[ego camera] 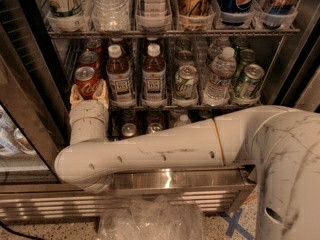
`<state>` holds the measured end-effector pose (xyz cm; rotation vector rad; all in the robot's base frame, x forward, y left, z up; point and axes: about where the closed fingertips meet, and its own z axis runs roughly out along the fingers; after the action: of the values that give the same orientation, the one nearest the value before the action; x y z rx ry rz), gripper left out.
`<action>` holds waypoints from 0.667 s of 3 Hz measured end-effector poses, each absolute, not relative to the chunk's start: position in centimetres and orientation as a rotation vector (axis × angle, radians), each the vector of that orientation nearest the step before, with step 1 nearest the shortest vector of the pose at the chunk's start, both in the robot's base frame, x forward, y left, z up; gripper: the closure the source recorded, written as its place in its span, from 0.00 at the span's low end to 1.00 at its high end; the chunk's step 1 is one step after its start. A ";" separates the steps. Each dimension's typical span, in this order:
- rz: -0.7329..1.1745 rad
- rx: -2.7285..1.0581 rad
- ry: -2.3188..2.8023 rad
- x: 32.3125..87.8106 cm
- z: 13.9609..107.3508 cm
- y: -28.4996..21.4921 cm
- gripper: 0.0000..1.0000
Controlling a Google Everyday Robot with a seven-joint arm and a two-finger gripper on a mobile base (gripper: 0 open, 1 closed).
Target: Pick coke can from middle shelf of fridge
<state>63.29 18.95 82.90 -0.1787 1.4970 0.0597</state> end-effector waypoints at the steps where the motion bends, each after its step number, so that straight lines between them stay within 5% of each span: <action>1: 0.061 -0.179 1.496 63.3 83.0 18.9 1.00; 2: 0.110 -0.188 1.461 62.9 85.0 18.9 1.00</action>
Offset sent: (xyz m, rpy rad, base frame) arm -0.0107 -0.0009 0.0514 0.0663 -0.0764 0.1037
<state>62.93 18.89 84.99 -0.1882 1.4609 0.1100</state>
